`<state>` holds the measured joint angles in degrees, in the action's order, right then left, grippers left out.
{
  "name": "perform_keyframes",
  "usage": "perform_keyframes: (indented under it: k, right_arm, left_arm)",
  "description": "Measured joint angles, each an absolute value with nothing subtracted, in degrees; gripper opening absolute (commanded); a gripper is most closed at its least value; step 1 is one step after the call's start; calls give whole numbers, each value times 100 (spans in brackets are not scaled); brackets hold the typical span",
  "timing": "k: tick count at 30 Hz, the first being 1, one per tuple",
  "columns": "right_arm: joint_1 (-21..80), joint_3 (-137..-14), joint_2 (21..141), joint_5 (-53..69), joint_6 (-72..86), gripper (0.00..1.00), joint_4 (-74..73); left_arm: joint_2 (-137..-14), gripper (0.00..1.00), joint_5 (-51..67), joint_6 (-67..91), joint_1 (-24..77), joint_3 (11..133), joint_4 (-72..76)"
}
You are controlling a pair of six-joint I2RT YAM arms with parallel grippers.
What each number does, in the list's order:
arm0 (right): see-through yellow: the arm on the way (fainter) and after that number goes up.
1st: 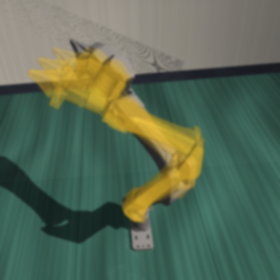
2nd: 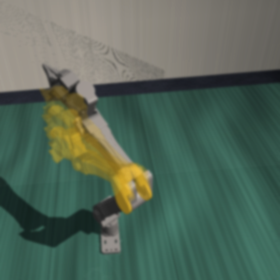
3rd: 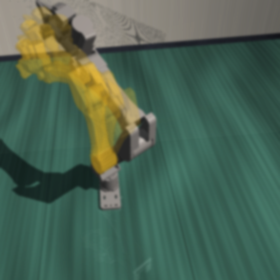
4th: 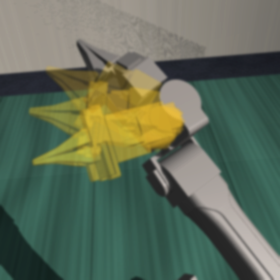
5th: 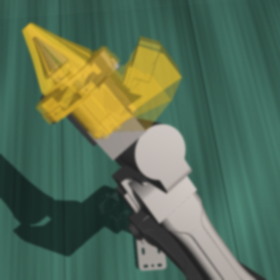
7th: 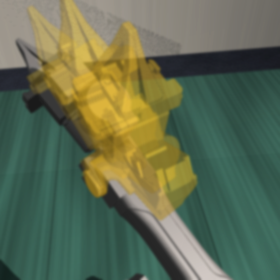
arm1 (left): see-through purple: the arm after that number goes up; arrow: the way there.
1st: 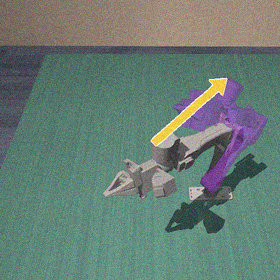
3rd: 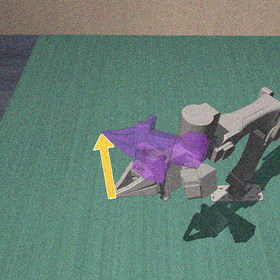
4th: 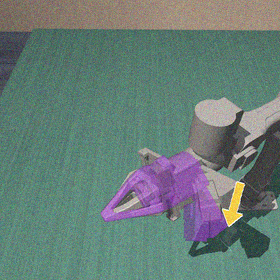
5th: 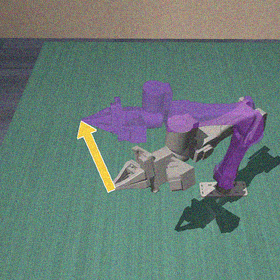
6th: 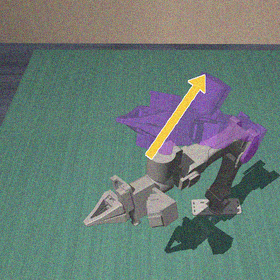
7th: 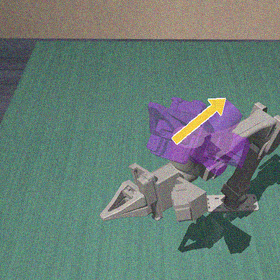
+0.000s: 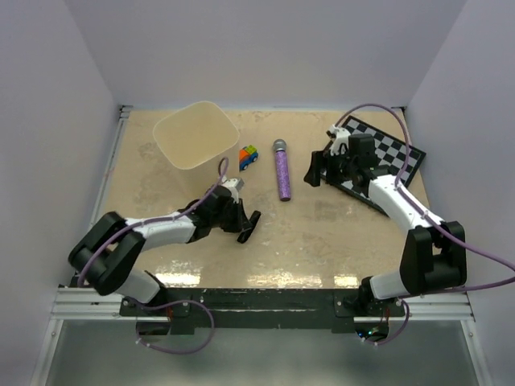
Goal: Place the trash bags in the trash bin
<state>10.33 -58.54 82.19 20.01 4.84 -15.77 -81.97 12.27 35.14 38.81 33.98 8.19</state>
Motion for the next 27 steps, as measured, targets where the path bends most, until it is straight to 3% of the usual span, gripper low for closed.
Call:
perform_keyframes:
  k: [3, 4, 7, 11, 17, 27]
  right_arm:
    - [1127, -5461, 8211, 2252, 834, 79, -1605]
    - [1208, -5282, 8211, 2320, 952, 75, -1594]
    - [1697, -4799, 8226, 2565, 1256, 71, -1592]
    - [2512, -4751, 8646, 2877, 1476, 65, -1378]
    - [2751, -5017, 9880, 3380, 1986, 61, -679]
    - [3319, -5413, 10442, 3474, 2357, 49, -30]
  left_arm:
    - [-8908, 0, 729, 4510, 3883, 3505, 862]
    - [-9061, 5, 646, 4978, 3883, 3607, 947]
    - [-9284, 32, 390, 5957, 3948, 3660, 1260]
    - [-9297, 39, 185, 6700, 4032, 3492, 1682]
    - [-9253, 35, 119, 7052, 4053, 3308, 1920]
    - [-9000, 22, 21, 7137, 4053, 2919, 2034]
